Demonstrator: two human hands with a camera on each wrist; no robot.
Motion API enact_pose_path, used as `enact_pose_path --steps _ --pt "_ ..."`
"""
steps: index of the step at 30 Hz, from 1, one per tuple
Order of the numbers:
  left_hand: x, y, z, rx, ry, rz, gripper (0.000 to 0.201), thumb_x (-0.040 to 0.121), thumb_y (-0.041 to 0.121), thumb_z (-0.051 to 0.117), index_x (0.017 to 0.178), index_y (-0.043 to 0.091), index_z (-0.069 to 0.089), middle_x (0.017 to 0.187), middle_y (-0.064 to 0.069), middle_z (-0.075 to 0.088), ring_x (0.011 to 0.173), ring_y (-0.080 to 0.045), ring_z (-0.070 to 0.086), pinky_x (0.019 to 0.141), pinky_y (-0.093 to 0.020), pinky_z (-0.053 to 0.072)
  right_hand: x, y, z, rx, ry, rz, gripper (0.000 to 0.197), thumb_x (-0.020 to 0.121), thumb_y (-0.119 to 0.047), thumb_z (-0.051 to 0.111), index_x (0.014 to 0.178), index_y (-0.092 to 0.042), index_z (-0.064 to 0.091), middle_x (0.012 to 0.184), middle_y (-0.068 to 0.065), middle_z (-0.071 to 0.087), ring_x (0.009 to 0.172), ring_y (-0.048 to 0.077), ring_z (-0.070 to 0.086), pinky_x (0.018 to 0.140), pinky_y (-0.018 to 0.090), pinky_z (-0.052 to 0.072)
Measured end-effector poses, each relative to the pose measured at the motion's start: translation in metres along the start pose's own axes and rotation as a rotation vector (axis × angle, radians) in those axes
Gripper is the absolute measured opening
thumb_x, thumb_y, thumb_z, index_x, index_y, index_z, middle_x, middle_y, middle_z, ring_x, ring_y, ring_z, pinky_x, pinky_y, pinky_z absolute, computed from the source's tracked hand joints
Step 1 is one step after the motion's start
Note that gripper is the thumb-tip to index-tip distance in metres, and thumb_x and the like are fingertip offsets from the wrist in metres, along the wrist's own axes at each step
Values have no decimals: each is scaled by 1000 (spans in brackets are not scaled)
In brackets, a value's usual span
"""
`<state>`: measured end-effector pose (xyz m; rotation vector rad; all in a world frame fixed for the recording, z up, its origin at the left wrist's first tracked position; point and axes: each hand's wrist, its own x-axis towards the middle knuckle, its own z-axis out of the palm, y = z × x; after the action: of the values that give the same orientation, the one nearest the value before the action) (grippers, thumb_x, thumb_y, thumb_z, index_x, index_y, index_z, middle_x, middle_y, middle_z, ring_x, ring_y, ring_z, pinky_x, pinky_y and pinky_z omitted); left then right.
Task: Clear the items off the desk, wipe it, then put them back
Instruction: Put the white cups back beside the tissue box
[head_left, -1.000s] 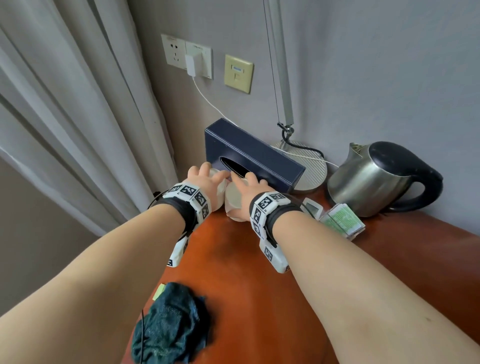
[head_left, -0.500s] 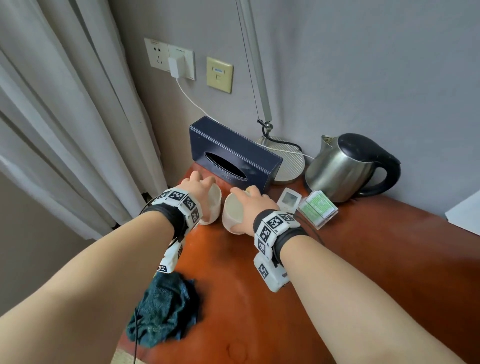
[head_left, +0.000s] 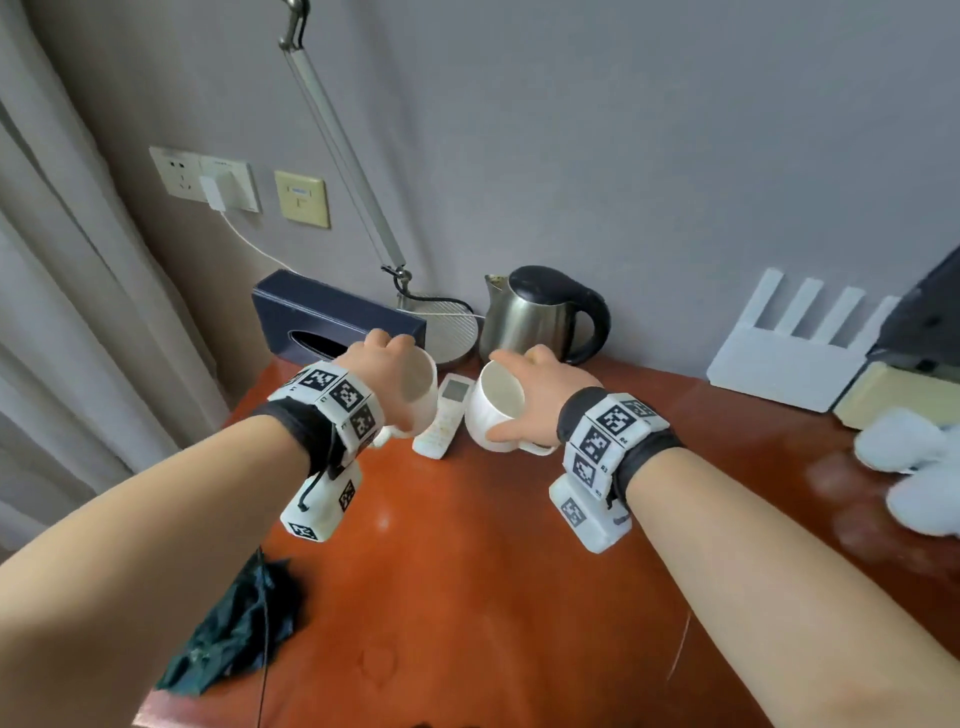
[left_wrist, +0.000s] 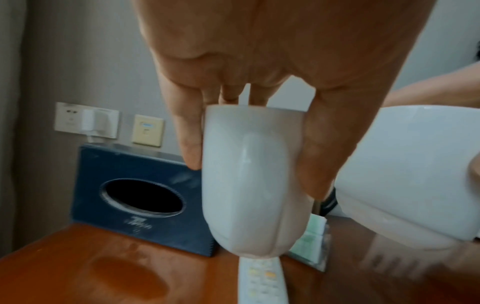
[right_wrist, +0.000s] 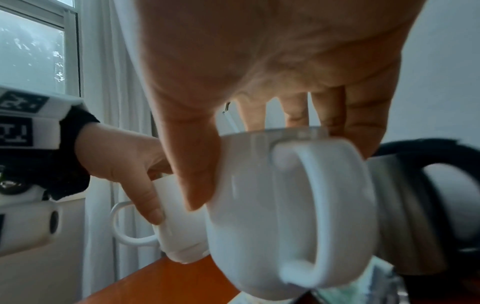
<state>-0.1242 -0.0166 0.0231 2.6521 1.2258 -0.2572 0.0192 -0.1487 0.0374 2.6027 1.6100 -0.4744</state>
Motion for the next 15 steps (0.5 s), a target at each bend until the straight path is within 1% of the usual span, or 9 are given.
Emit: enact_pose_path --steps 4,6,9,11,13,15 --pt "-8 59 -7 28 -4 107 94 66 35 78 143 25 25 130 -2 39 117 -25 47 82 -37 47 -40 57 -8 47 32 88 82 72 -45 70 138 -36 23 138 4 29 106 32 55 87 41 51" --pt "-13 92 -9 31 -19 160 93 64 35 80 141 26 29 129 -1 40 113 -25 49 80 -37 49 -60 88 -10 71 43 138 84 72 -43 71 140 -37 21 141 3 27 109 33 54 89 40 50" --pt "-21 142 -4 31 -48 199 94 63 35 79 141 29 28 128 2 39 104 -23 51 72 -35 50 -89 135 -8 94 48 215 88 71 -41 72 142 -38 19 143 0 26 113 33 52 91 38 48" --pt "-27 178 2 24 -64 223 94 62 32 79 140 30 27 127 5 38 95 -21 49 67 -34 50 -108 168 -7 102 48 251 87 71 -40 72 141 -39 21 143 -1 27 114 32 52 93 40 47" --pt "-33 215 8 25 -74 246 94 62 29 79 141 30 26 126 7 36 92 -19 47 70 -35 53 -127 202 -7 103 51 281 86 72 -39 72 141 -38 21 143 -1 27 115 32 52 94 41 47" --pt "-39 252 15 48 -78 273 95 62 28 78 141 30 25 126 7 35 95 -20 48 74 -37 53 -144 236 -6 108 47 303 86 73 -39 72 142 -37 21 144 0 25 115 32 52 93 40 47"
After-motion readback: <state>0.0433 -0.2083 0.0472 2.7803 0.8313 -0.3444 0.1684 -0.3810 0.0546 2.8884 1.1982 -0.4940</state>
